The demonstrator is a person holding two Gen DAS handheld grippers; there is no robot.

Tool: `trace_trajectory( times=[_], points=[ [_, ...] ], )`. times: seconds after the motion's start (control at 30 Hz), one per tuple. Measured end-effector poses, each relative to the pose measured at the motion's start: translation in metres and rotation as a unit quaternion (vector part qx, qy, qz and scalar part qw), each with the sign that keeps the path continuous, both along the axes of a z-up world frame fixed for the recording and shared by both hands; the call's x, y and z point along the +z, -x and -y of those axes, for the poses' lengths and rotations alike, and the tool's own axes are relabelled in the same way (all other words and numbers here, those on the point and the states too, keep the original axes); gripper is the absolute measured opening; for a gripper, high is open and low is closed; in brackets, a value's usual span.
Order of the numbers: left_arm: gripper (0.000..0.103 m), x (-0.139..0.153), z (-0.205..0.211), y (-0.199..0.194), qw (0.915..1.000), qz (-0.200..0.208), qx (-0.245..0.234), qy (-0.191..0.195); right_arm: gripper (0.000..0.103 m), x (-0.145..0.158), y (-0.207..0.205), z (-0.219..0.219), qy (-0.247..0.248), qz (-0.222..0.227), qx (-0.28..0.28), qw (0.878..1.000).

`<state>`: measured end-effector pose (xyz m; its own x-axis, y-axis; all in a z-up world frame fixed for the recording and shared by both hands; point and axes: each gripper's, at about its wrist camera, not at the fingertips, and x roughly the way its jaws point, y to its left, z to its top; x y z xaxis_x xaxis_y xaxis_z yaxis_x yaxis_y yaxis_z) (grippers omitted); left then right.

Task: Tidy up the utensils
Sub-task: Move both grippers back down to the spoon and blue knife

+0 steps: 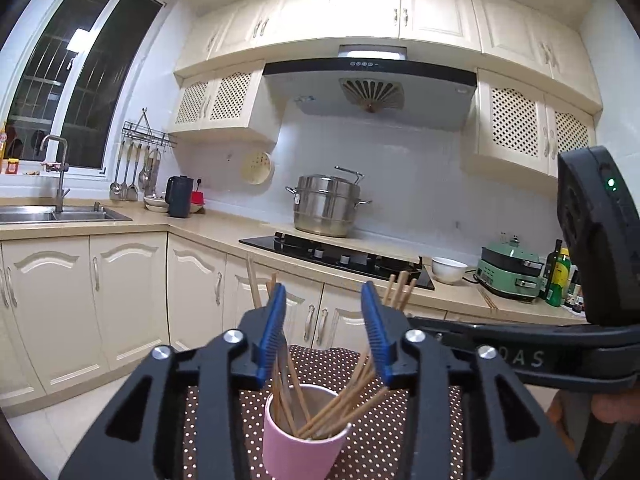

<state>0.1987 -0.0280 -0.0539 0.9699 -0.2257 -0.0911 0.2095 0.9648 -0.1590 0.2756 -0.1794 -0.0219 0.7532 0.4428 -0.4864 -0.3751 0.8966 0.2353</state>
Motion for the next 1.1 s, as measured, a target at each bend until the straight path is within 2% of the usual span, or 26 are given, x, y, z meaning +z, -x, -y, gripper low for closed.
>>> trace_trajectory(
  times=[0.2, 0.23, 0.27, 0.33, 0.57, 0.7, 0.8, 0.9, 0.97, 1.0, 1.07, 1.1],
  points=[
    [0.053, 0.011, -0.001, 0.025, 1.0, -0.003, -0.001, -0.003, 0.028, 0.01, 0.027, 0.009, 0.003, 0.017, -0.017, 1.0],
    [0.054, 0.013, -0.001, 0.028, 1.0, -0.004, -0.001, -0.003, 0.033, 0.012, 0.03, 0.011, 0.002, 0.019, -0.019, 1.0],
    [0.055, 0.015, -0.003, 0.033, 1.0, -0.006, -0.002, -0.001, 0.043, 0.013, 0.035, 0.013, 0.001, 0.022, -0.023, 1.0],
    [0.061, 0.018, -0.003, 0.038, 0.9999, -0.012, -0.004, -0.004, 0.053, 0.016, 0.043, 0.02, -0.003, 0.03, -0.032, 0.999],
    [0.063, 0.014, 0.011, 0.052, 0.9969, -0.059, -0.012, -0.052, 0.059, 0.012, 0.061, 0.033, -0.005, 0.029, -0.041, 0.999],
    [0.063, 0.001, 0.025, 0.049, 0.9898, -0.11, -0.025, -0.087, 0.059, 0.001, 0.069, 0.04, -0.003, 0.015, -0.05, 0.999],
    [0.063, -0.016, 0.036, 0.039, 0.978, -0.171, -0.043, -0.112, 0.06, -0.012, 0.072, 0.047, 0.001, -0.001, -0.056, 0.998],
    [0.063, -0.043, 0.047, 0.023, 0.9569, -0.249, -0.053, -0.139, 0.06, -0.027, 0.074, 0.058, 0.005, -0.019, -0.067, 0.998],
    [0.063, -0.068, 0.055, 0.01, 0.9318, -0.32, -0.07, -0.157, 0.061, -0.038, 0.075, 0.065, 0.006, -0.034, -0.075, 0.997],
    [0.063, -0.077, 0.057, 0.007, 0.9233, -0.341, -0.076, -0.16, 0.061, -0.046, 0.075, 0.07, 0.007, -0.045, -0.08, 0.996],
    [0.063, -0.099, 0.061, -0.001, 0.8999, -0.394, -0.097, -0.16, 0.062, -0.056, 0.076, 0.074, 0.01, -0.061, -0.085, 0.994],
    [0.063, -0.106, 0.061, -0.003, 0.8938, -0.408, -0.101, -0.158, 0.062, -0.064, 0.076, 0.078, 0.012, -0.071, -0.087, 0.994]
  ],
)
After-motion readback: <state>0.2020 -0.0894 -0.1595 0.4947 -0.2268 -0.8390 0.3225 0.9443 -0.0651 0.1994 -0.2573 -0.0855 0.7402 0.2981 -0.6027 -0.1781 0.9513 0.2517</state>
